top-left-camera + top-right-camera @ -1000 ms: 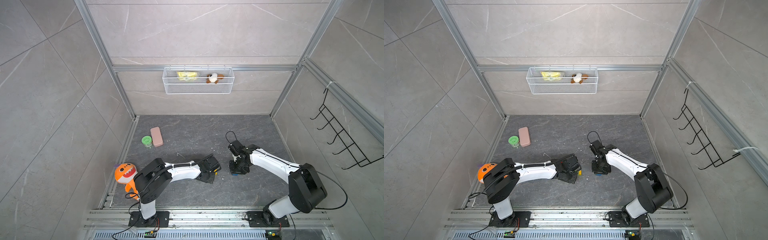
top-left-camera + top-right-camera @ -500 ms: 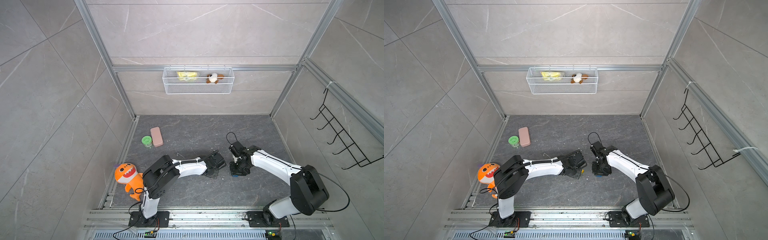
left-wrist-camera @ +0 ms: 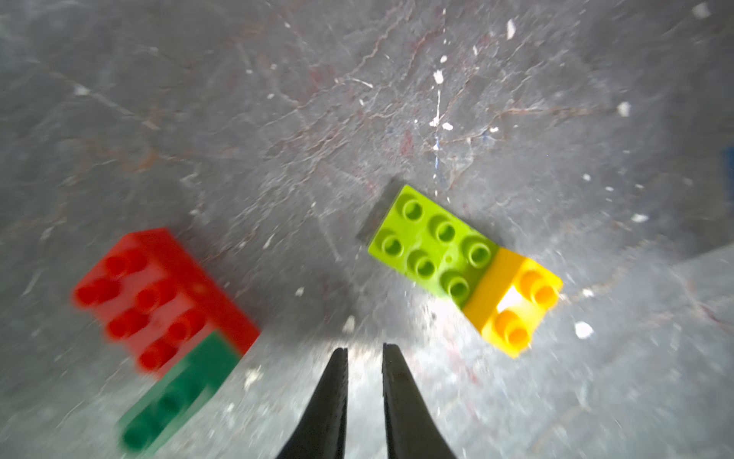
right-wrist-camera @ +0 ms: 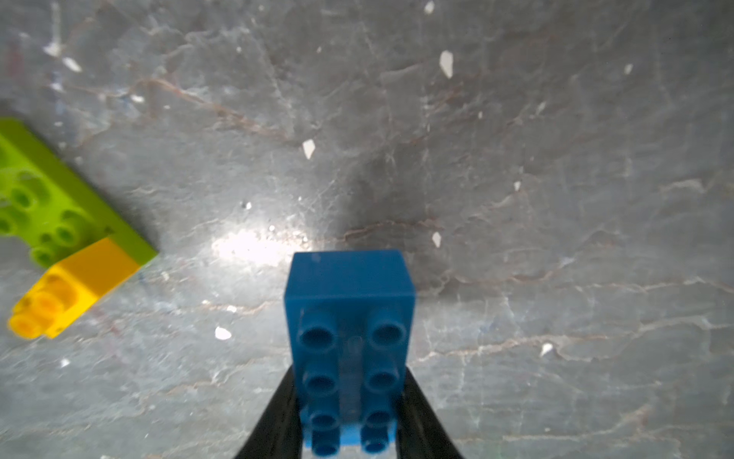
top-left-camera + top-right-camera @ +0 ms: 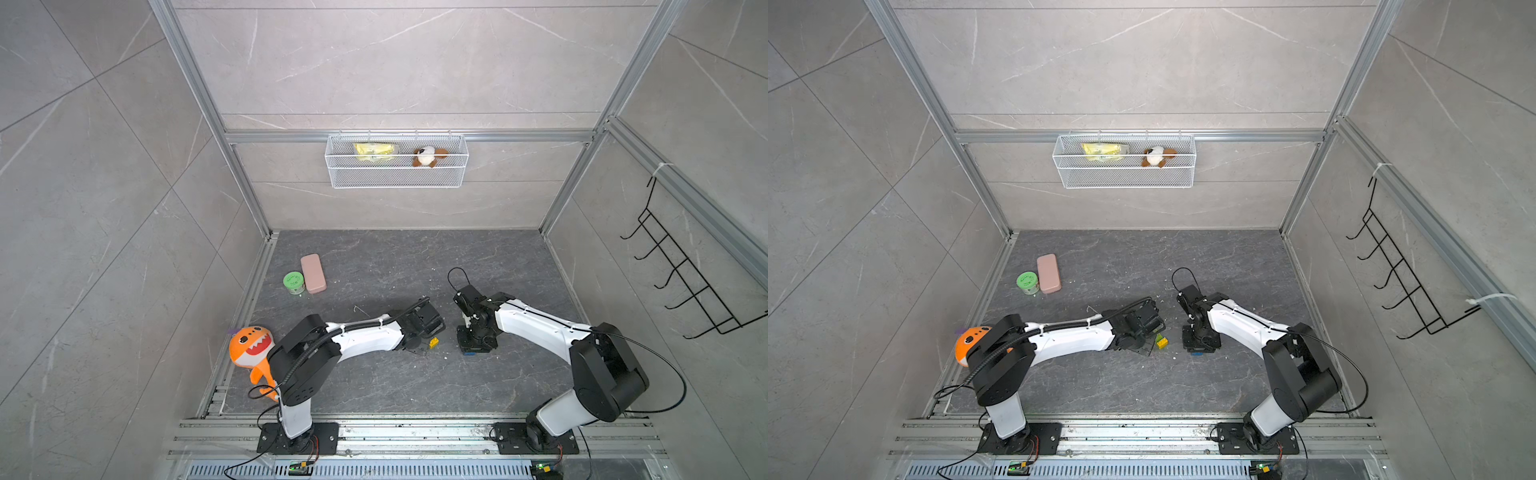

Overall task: Assemble the number 5 with lego
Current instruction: Adjust the lego brick at the center of the board, then place the lego brick at the center of the board.

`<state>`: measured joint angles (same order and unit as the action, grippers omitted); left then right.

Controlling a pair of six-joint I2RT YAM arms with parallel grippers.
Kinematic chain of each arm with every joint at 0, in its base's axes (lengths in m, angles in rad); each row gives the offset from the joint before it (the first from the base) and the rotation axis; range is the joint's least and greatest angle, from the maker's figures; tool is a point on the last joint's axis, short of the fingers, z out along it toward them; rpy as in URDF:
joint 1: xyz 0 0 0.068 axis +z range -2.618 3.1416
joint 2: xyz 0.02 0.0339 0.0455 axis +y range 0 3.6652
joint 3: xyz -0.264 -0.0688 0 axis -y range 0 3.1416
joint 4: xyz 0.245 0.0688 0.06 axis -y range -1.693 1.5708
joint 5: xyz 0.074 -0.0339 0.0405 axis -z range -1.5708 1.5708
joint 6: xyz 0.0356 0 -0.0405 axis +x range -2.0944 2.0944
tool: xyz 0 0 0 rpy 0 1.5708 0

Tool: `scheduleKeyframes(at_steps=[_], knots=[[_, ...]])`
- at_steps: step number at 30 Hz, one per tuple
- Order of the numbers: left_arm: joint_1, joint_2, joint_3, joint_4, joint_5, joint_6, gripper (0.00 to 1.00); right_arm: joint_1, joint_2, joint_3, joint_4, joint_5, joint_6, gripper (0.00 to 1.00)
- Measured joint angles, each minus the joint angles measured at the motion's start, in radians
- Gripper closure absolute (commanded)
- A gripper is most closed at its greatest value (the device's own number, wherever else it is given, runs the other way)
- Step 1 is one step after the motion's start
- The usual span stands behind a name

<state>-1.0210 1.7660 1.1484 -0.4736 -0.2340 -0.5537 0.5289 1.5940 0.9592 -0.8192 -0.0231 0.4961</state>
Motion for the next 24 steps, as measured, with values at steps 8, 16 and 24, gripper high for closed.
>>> scheduleKeyframes(at_steps=[8,16,24], knots=[[0.000,-0.170,-0.091,-0.003,0.002,-0.036,0.74,0.027,0.080,0.022,0.009,0.049,-0.002,0.58],[0.000,-0.192,-0.104,-0.019,0.002,-0.047,0.74,0.037,0.085,0.026,0.002,0.088,0.000,0.51],[0.000,-0.192,-0.106,-0.020,0.008,-0.048,0.74,0.052,0.085,0.026,0.002,0.087,0.002,0.60]])
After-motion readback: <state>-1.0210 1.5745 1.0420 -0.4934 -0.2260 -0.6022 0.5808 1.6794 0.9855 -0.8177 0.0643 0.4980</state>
